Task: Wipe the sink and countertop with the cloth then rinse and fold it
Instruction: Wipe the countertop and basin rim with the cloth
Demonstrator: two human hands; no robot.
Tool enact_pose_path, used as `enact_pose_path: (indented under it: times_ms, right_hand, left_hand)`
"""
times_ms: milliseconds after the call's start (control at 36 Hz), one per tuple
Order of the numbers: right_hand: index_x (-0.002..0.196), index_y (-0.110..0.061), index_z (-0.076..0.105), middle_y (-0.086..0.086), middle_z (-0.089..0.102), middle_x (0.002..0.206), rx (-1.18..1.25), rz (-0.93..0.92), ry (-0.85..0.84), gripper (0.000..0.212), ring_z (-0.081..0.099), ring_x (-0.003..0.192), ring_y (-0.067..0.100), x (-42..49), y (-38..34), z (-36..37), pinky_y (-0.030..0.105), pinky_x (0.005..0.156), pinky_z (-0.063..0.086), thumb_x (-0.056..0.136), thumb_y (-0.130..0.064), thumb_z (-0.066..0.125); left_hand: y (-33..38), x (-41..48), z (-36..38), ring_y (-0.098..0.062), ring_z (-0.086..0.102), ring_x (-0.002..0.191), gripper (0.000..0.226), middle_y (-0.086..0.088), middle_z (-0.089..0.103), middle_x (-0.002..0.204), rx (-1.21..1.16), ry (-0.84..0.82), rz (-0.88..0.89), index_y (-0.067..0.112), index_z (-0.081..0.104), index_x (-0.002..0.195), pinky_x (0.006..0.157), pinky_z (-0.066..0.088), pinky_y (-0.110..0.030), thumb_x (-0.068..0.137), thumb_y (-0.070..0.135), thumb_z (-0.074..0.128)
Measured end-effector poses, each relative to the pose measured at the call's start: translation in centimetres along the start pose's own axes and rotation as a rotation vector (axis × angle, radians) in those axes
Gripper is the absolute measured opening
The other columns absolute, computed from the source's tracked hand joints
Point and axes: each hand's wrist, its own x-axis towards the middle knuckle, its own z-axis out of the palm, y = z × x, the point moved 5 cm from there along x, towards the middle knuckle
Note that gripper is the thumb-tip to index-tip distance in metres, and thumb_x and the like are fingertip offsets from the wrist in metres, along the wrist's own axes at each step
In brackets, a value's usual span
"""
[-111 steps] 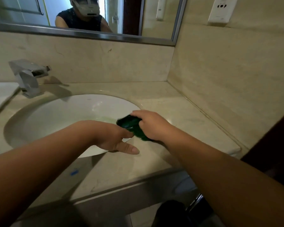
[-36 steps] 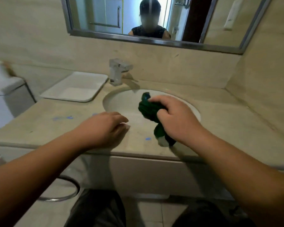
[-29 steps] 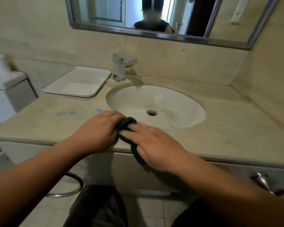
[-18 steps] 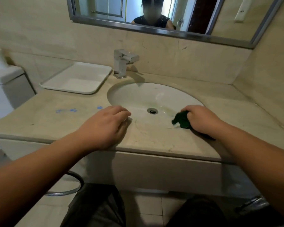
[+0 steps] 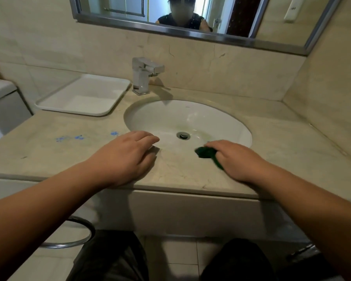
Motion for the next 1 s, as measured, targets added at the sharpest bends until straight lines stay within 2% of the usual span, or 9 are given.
enact_pose_path:
  times_ms: [222,306,389,500,583,694,750,861,1000]
  right_hand:
    - [0.137,-0.026,0.065,0.001,0.065,0.129,0.498,0.199,0.267,0.049,0.062,0.108,0.023,1.3,-1.8,-3.6,0.028,0.071,0.053,0.1,-0.007,0.039]
    - [0.127,-0.032,0.069,-0.002,0.072,0.116,0.79,0.098,0.285,0.041,0.068,0.101,0.019,1.5,-6.0,-4.3,0.036,0.077,0.057,0.097,-0.015,0.047]
    - [0.116,-0.025,0.074,0.0,0.075,0.11,1.092,0.022,0.178,0.025,0.071,0.101,0.019,1.8,-9.6,-4.5,0.039,0.083,0.06,0.099,-0.024,0.057]
    - [0.096,-0.017,0.077,-0.002,0.079,0.095,1.294,-0.016,0.074,0.024,0.072,0.092,0.011,2.1,-11.5,-4.9,0.03,0.074,0.056,0.102,-0.023,0.055]
    - [0.096,-0.013,0.077,0.005,0.08,0.105,1.239,-0.039,0.056,0.025,0.076,0.101,0.019,2.6,-11.7,-5.2,0.04,0.088,0.062,0.101,-0.023,0.055]
    - [0.103,-0.005,0.075,0.015,0.077,0.11,0.953,-0.042,0.052,0.031,0.076,0.086,0.027,3.4,-12.1,-4.8,0.024,0.059,0.057,0.1,-0.027,0.053]
    - [0.1,-0.007,0.075,0.011,0.077,0.105,0.778,-0.06,0.03,0.033,0.075,0.088,0.027,3.7,-12.4,-4.1,0.031,0.066,0.06,0.101,-0.03,0.053]
    - [0.098,-0.015,0.076,0.001,0.076,0.099,0.459,-0.08,-0.016,0.035,0.072,0.092,0.02,4.4,-12.9,-2.7,0.05,0.091,0.058,0.101,-0.04,0.051]
    - [0.11,-0.023,0.073,-0.002,0.072,0.113,0.182,-0.127,-0.027,0.032,0.064,0.1,0.021,4.9,-13.6,-0.7,0.045,0.096,0.053,0.102,-0.043,0.05]
  left_hand:
    - [2.8,1.9,-1.7,-0.014,0.061,0.123,0.059,0.009,0.054,0.148,-0.139,-0.059,-0.075,0.031,0.05,0.152,0.103,0.051,-0.034,0.1,0.059,0.055]
    - [3.9,2.8,-2.3,-0.007,0.065,0.118,0.066,0.011,0.062,0.141,-0.543,-0.047,-0.211,0.031,0.05,0.151,0.101,0.056,-0.038,0.094,0.062,0.064]
    - [3.7,3.2,-1.9,-0.02,0.073,0.112,0.065,-0.001,0.072,0.125,-1.196,-0.092,-0.347,0.026,0.052,0.144,0.096,0.06,-0.048,0.089,0.05,0.078]
    - [1.3,2.7,-2.6,-0.039,0.072,0.103,0.055,-0.022,0.073,0.117,-1.403,0.027,-0.46,0.018,0.058,0.138,0.089,0.06,-0.054,0.088,0.022,0.08]
    - [-0.7,1.6,-4.3,-0.035,0.075,0.091,0.045,-0.02,0.077,0.107,-1.279,0.177,-0.549,0.018,0.059,0.134,0.069,0.057,-0.039,0.093,0.004,0.067]
    - [-3.1,-1.2,-8.2,-0.026,0.068,0.069,0.046,-0.011,0.075,0.095,-0.915,0.259,-0.588,0.031,0.057,0.135,0.056,0.049,-0.035,0.093,0.012,0.065]
    - [-4.1,-2.9,-10.4,-0.014,0.061,0.065,0.051,-0.004,0.072,0.095,-0.617,0.274,-0.568,0.039,0.054,0.137,0.053,0.047,-0.031,0.094,0.014,0.063]
    - [-6.5,-6.5,-13.1,-0.022,0.06,0.091,0.051,-0.001,0.064,0.113,0.058,0.219,-0.535,0.041,0.046,0.144,0.071,0.045,-0.035,0.097,0.026,0.06]
    - [-12.4,-11.6,-11.0,-0.035,0.053,0.12,0.058,-0.01,0.058,0.14,0.279,-0.039,-0.755,0.034,0.036,0.155,0.098,0.048,-0.049,0.1,0.034,0.054]
